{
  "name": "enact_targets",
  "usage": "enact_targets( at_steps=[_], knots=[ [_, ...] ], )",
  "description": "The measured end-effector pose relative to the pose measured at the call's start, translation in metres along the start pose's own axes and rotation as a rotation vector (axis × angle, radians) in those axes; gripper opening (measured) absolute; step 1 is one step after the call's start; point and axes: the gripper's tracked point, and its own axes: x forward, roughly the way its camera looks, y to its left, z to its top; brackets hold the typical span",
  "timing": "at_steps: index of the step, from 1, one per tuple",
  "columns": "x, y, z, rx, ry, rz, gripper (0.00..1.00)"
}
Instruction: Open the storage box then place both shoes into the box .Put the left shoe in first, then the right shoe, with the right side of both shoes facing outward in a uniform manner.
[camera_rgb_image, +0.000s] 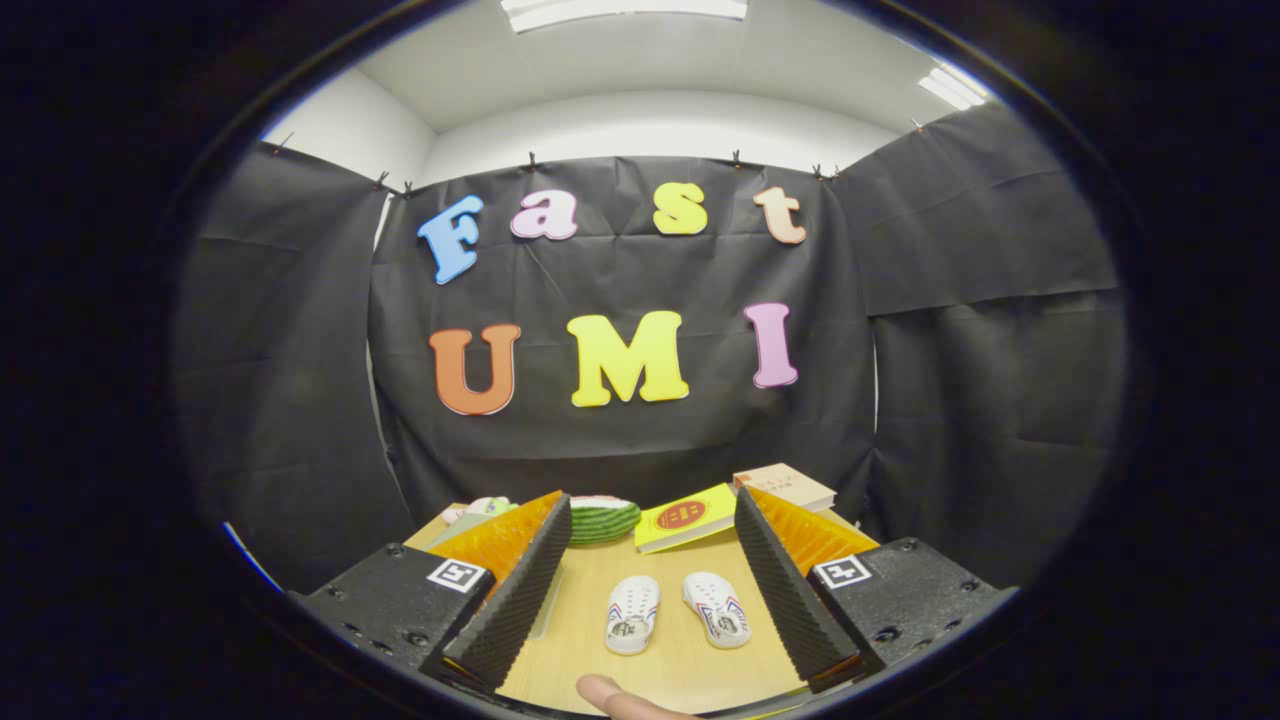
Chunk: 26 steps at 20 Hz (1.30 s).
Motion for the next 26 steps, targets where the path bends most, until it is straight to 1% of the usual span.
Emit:
enact_targets(
  at_steps=[4,8,10,13,19,20,23,26],
  knots=[
    [0.013,-0.003,-0.005,0.001,0.012,-0.007,1.0],
    [0.039,-0.004,-0.014,-0.005,0.047,0.005,1.0],
    [0.057,-0.006,-0.025,0.005,0.084,0.009,1.0],
    [0.09,-0.006,-0.042,0.037,0.149,0.038,1.0],
    [0.158,-0.007,-0.09,0.121,0.302,0.072,1.0],
    [0.17,-0.003,-0.099,0.139,0.329,0.088,1.0],
    [0.195,0.017,-0.125,0.225,0.429,0.185,1.0],
    [0.217,0.044,-0.146,0.317,0.5,0.29,0.99]
  ],
)
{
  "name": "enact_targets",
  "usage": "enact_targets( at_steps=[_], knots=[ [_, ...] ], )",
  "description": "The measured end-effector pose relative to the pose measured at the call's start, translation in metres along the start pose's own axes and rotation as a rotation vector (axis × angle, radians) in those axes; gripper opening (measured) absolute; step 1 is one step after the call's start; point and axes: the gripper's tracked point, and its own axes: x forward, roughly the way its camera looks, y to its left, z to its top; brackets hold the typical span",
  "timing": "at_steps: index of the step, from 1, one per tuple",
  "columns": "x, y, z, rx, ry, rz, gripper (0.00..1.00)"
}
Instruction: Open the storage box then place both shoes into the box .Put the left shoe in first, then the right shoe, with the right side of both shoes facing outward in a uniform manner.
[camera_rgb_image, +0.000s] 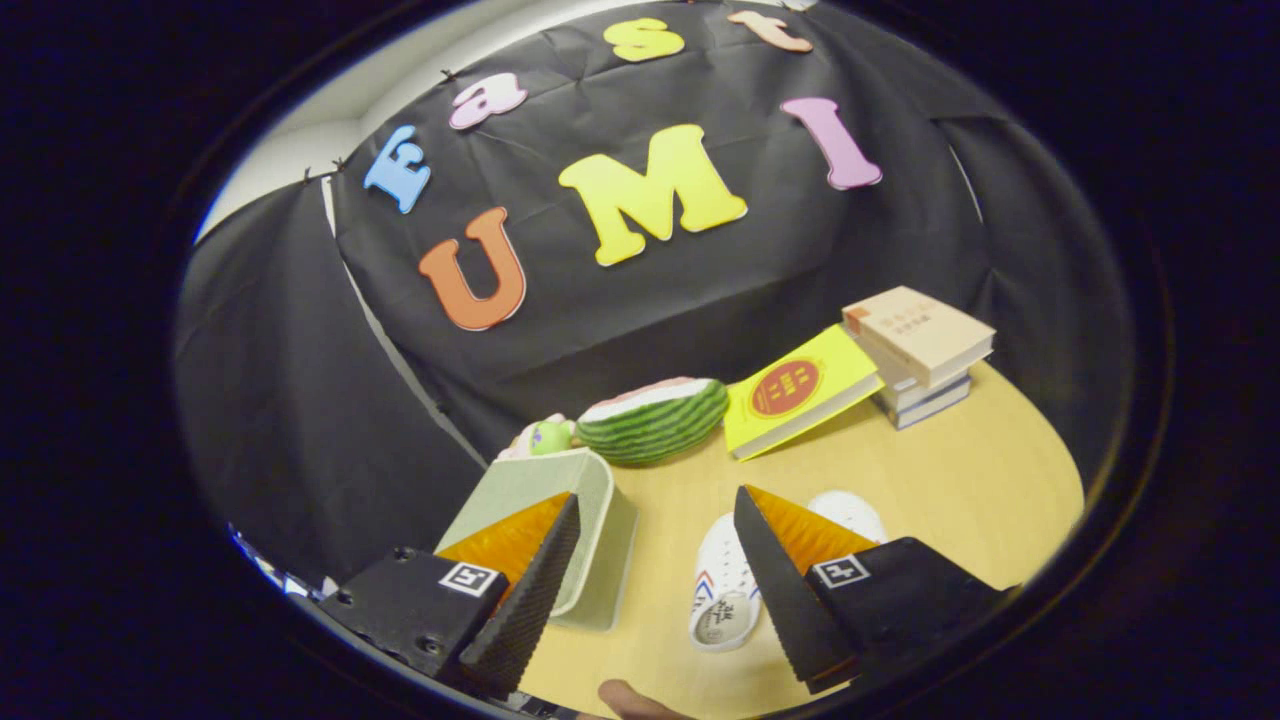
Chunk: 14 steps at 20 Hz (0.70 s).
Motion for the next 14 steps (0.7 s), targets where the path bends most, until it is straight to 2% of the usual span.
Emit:
enact_targets(
  at_steps=[3,7,10,14],
  knots=[
    [0.036,0.009,-0.022,0.062,0.103,0.101,0.98],
    [0.085,0.031,-0.053,0.265,0.258,0.287,0.98],
    [0.119,0.032,-0.074,0.363,0.379,0.357,0.98],
    [0.146,0.04,-0.088,0.408,0.481,0.458,0.98]
  ],
)
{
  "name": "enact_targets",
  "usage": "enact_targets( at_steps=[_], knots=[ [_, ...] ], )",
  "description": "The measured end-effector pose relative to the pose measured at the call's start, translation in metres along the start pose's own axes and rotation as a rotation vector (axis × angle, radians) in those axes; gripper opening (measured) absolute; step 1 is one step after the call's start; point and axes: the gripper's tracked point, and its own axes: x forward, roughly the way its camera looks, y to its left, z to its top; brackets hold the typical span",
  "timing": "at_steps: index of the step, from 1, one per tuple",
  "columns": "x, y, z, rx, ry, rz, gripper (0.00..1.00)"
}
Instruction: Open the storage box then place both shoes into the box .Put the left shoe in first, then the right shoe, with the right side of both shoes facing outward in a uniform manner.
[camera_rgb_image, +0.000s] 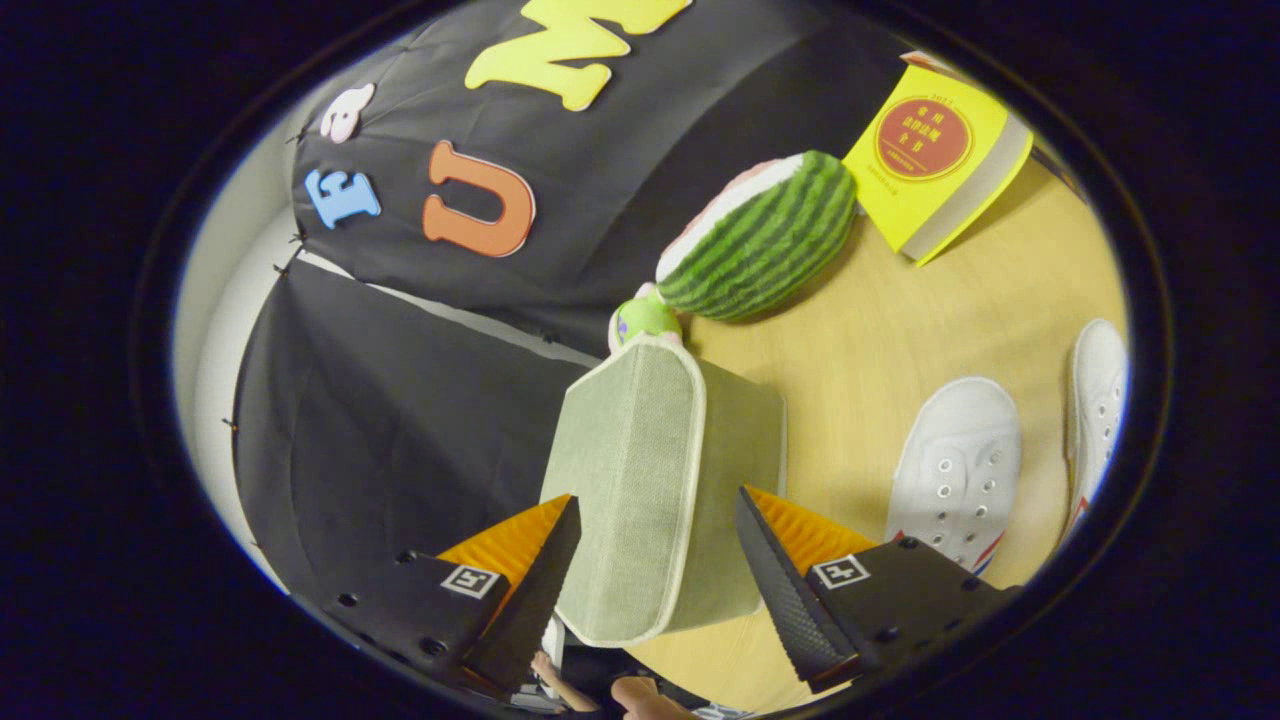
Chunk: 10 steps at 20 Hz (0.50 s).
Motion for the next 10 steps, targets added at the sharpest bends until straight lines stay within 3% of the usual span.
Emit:
enact_targets(
  at_steps=[4,8,10],
  knots=[
    [0.027,0.013,-0.005,0.105,0.126,0.163,0.97],
    [0.043,-0.001,-0.007,0.2,0.19,0.209,0.97],
    [0.042,0.006,-0.002,0.239,0.185,0.276,0.94]
  ],
)
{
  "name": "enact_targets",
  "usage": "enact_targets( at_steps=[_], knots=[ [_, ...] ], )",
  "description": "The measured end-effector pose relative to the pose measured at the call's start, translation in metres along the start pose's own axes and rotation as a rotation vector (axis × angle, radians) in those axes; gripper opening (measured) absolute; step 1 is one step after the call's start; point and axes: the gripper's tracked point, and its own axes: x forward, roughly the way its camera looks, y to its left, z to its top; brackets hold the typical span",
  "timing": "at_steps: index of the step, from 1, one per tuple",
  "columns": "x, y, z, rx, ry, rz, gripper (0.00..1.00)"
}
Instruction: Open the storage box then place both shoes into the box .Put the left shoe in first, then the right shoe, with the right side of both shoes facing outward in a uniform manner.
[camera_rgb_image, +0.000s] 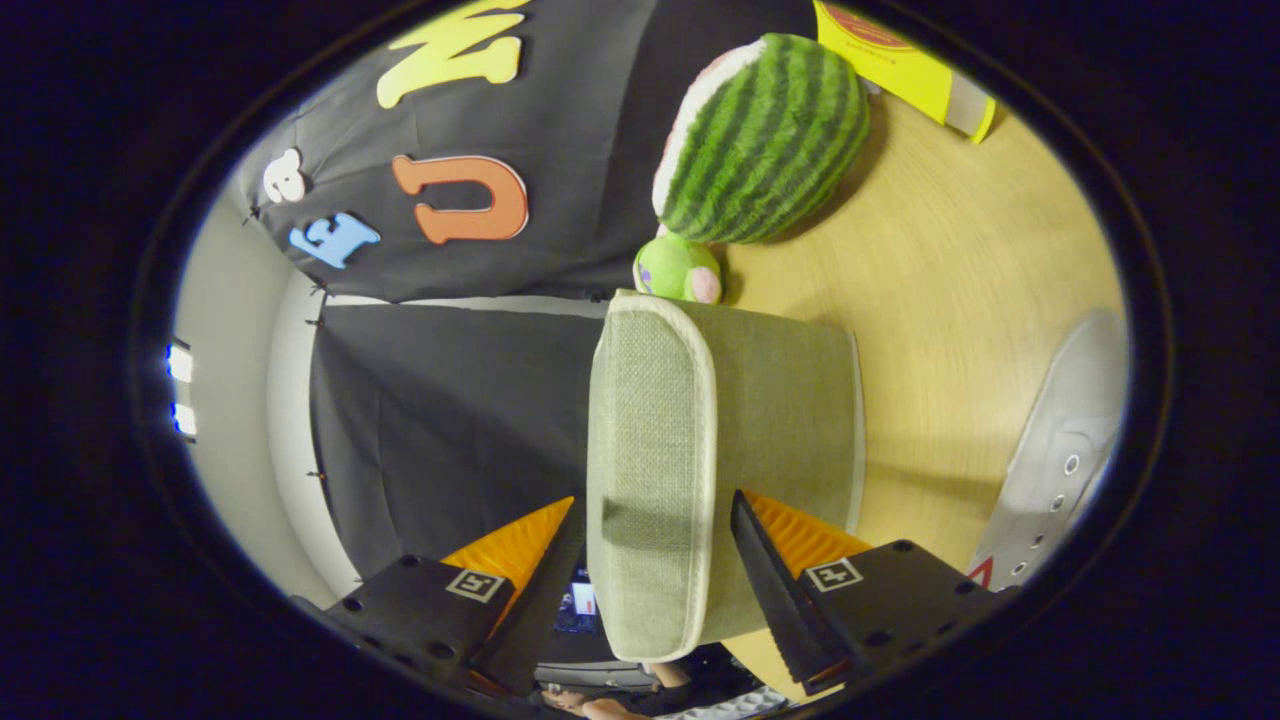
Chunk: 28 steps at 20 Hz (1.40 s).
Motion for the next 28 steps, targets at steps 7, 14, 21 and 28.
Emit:
enact_targets(
  at_steps=[7,14,21,28],
  knots=[
    [-0.006,-0.007,0.012,-0.017,-0.039,-0.033,0.37],
    [-0.026,0.023,0.0,-0.099,-0.033,-0.041,0.06],
    [-0.025,0.095,-0.014,-0.191,-0.062,-0.044,0.06],
    [0.004,0.153,-0.036,-0.273,-0.057,-0.064,0.07]
  ],
)
